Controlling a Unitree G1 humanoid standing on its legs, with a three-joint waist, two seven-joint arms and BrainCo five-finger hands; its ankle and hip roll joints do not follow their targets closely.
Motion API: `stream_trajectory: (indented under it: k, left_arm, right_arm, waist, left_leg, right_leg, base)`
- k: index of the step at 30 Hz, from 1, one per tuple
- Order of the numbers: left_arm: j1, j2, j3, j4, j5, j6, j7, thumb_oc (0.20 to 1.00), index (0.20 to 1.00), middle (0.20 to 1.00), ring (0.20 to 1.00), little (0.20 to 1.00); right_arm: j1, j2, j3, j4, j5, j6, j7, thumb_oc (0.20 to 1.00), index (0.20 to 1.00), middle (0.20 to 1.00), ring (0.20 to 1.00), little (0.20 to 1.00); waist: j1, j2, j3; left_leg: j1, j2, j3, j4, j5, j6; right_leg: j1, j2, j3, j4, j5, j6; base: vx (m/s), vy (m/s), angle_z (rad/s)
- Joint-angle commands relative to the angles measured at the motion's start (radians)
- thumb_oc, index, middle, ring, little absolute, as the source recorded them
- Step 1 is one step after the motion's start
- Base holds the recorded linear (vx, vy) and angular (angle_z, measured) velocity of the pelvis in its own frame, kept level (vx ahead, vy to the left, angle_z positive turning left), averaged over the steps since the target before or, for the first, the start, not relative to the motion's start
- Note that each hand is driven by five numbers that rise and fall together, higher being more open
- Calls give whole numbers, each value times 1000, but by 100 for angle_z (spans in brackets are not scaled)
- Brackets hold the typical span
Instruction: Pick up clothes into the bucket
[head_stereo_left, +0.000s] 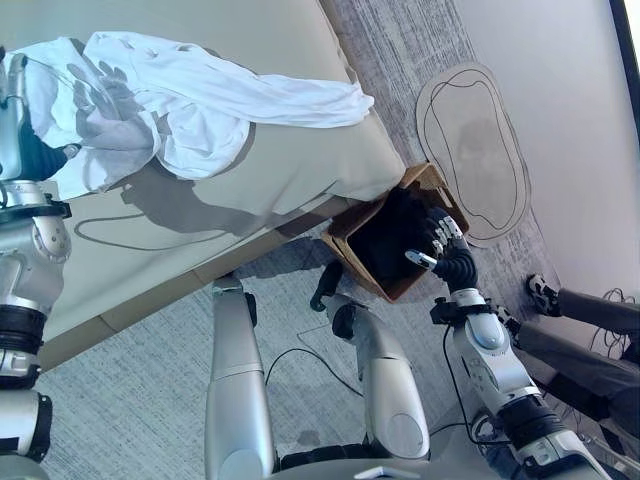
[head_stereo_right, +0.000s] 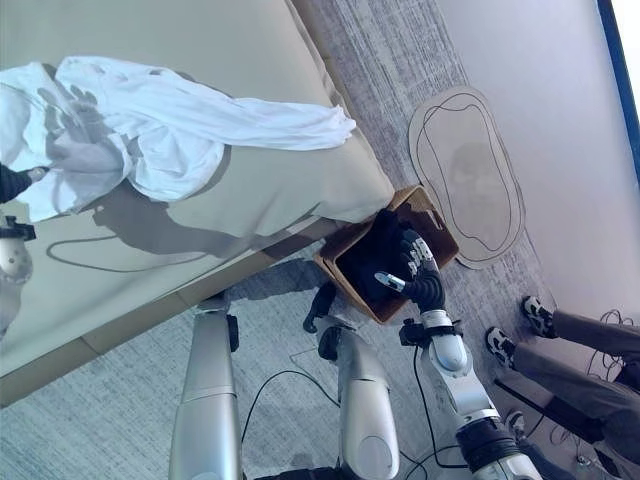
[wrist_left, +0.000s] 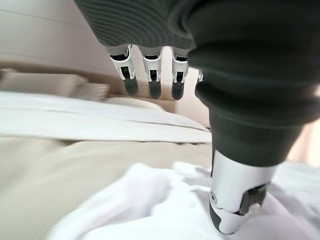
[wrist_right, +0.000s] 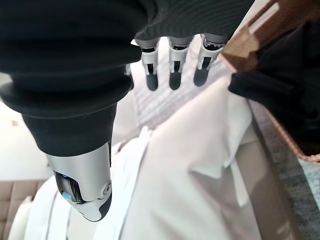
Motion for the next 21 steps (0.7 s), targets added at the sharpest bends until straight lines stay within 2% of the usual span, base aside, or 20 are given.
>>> stream_trajectory:
  k: [1,6,12,16,21]
  left_arm:
    - [-101,81,-41,10,37,-18,-16,1000,1000,1000,1000,1000]
    - [-154,82,-127,40,47,-44,-75,1000,1000,1000,1000,1000]
    - [-200,70,-197,92,57,-45,-110,1000,1000,1000,1000,1000]
    - [-238,58,-266,173,74,-21,-192,1000,1000,1000,1000,1000]
    - [-267,79,-386,235,159,-24,-309,1000,1000,1000,1000,1000]
  right_arm:
    - [-15,-31,-37,-106,20,-61,1,1000,1000,1000,1000,1000]
    - [-18,-39,-49,-105,15,-61,0,1000,1000,1000,1000,1000]
    - [-22,-46,-61,-113,9,-63,4,1000,1000,1000,1000,1000]
    - [-28,-47,-75,-117,11,-59,13,1000,1000,1000,1000,1000]
    - [-28,-52,-83,-121,35,-48,40,1000,1000,1000,1000,1000]
  waist:
    - [18,-75,16]
    - [-6,-74,16]
    - [-17,-74,16]
    - [-32,-70,16]
    - [-40,-64,16]
  left_leg:
    - [32,6,42,51,-118,41]
    - [3,1,54,64,-122,52]
    - [-7,-3,61,64,-120,58]
    - [-19,-6,69,70,-121,62]
    - [-23,-4,78,78,-124,68]
  right_leg:
    - [32,-82,85,-50,104,126]
    - [-3,-87,97,-50,117,131]
    - [-22,-92,103,-50,128,134]
    - [-41,-95,113,-45,135,134]
    - [-50,-100,121,-44,140,138]
  base:
    - [-23,79,-13]
    - [-26,75,-10]
    - [-24,48,-6]
    - [-26,38,-4]
    - [-19,34,-6]
